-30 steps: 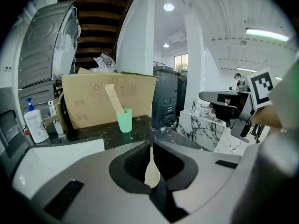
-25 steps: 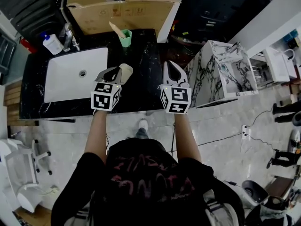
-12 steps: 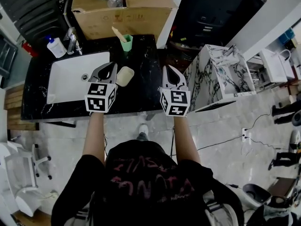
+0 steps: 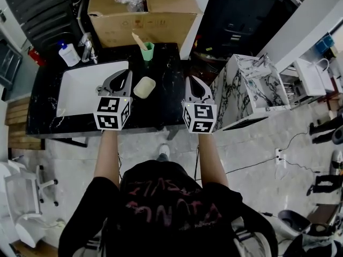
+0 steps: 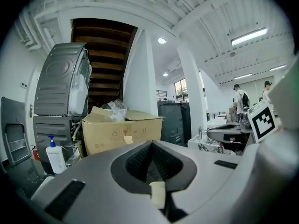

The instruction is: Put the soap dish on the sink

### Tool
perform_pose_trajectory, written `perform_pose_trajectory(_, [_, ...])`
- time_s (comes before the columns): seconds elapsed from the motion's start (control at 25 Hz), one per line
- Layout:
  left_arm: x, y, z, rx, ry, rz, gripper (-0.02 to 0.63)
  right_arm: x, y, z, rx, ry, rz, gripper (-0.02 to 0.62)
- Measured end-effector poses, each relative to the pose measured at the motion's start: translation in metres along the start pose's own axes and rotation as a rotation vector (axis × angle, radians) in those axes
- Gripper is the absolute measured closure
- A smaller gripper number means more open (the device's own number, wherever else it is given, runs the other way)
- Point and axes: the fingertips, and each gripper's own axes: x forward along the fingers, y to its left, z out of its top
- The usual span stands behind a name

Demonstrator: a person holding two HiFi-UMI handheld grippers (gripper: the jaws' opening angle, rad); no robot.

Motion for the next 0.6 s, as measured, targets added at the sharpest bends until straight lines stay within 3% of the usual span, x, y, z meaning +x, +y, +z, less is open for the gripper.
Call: perform_pose_trajectory(0.6, [-0.031, 0.001, 0.005, 0.005, -0.023, -0.007, 0.591, -0.019, 0.019, 0.013, -0.014, -0.021, 0.001, 0.583])
